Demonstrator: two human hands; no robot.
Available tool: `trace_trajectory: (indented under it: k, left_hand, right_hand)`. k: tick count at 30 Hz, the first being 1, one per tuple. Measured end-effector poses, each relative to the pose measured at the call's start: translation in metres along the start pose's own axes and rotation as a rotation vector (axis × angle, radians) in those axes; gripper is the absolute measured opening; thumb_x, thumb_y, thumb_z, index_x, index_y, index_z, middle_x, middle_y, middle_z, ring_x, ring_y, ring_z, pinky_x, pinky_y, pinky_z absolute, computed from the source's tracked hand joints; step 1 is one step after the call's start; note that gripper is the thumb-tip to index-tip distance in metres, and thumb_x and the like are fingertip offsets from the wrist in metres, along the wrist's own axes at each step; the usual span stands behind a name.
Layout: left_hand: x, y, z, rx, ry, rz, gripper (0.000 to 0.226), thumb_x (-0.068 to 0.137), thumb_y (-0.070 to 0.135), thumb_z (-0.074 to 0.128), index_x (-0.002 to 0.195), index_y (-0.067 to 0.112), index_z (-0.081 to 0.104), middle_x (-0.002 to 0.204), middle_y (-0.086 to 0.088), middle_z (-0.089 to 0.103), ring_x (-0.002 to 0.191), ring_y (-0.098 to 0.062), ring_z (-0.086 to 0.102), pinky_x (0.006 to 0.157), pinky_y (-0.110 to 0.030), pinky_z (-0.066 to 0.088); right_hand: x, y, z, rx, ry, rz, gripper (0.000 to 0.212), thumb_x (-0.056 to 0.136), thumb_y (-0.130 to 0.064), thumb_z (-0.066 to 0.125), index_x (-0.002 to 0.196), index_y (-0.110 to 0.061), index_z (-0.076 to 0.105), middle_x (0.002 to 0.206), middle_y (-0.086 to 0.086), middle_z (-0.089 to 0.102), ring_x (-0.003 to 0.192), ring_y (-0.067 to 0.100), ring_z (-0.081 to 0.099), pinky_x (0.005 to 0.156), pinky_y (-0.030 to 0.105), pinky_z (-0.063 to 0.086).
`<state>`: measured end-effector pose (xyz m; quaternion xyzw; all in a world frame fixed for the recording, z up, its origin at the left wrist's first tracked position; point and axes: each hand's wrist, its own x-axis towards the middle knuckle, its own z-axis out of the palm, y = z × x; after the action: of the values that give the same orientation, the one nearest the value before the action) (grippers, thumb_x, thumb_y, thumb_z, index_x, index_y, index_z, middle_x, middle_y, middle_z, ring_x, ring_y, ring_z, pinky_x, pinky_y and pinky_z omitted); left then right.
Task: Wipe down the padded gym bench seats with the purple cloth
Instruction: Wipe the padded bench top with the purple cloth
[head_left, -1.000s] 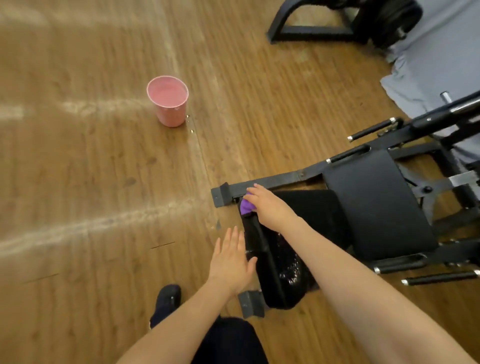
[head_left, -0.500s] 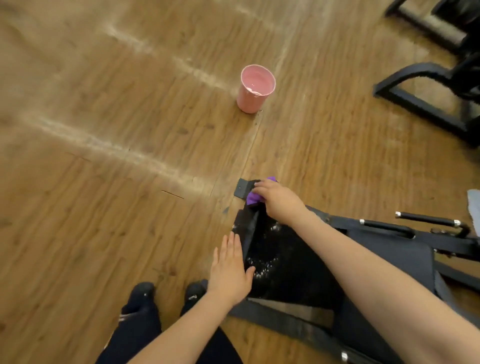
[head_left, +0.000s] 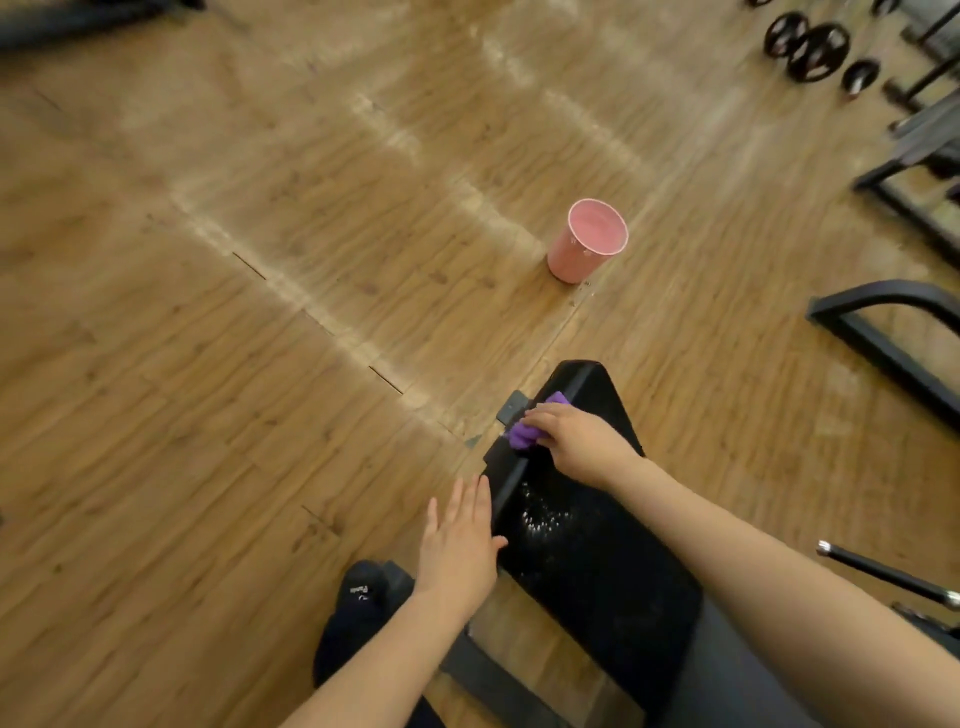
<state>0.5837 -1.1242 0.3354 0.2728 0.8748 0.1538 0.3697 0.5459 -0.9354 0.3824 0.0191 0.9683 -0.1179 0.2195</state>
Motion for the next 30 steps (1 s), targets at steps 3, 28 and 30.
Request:
trace_trajectory:
  k: [3,28,30]
  left_hand:
    - [0.001,0.000,0.007,-0.061,0.022,0.001,0.072,0.103,0.032,0.036,0.150,0.012,-0.014,0.159,-0.002,-0.016,0.145,-0.016,-0.018,0.117,-0.044,-0.004]
    - [0.003,0.013,0.046,-0.401,0.313,-0.140,0.075,0.100,0.018,0.044,0.152,0.018,-0.010,0.161,0.002,-0.009,0.146,-0.010,-0.007,0.117,-0.031,-0.001]
    - [0.004,0.011,0.043,-0.399,0.308,-0.139,0.072,0.101,0.021,0.044,0.153,0.017,-0.006,0.161,0.002,-0.006,0.147,-0.010,-0.005,0.118,-0.031,0.001]
  right_hand:
    - [0.015,0.023,-0.010,0.049,0.149,0.143,0.029,0.091,-0.003,0.047,0.117,-0.006,0.060,0.124,0.007,0.057,0.118,0.024,0.049,0.097,0.029,0.035]
    - [0.010,0.007,0.029,0.018,0.117,-0.107,0.028,0.090,-0.025,0.058,0.115,-0.016,0.064,0.111,-0.001,0.065,0.108,0.018,0.053,0.093,0.031,0.040]
    - [0.003,-0.005,0.034,0.028,0.123,-0.170,0.029,0.089,-0.026,0.060,0.116,-0.017,0.065,0.111,-0.002,0.065,0.107,0.018,0.053,0.092,0.030,0.040]
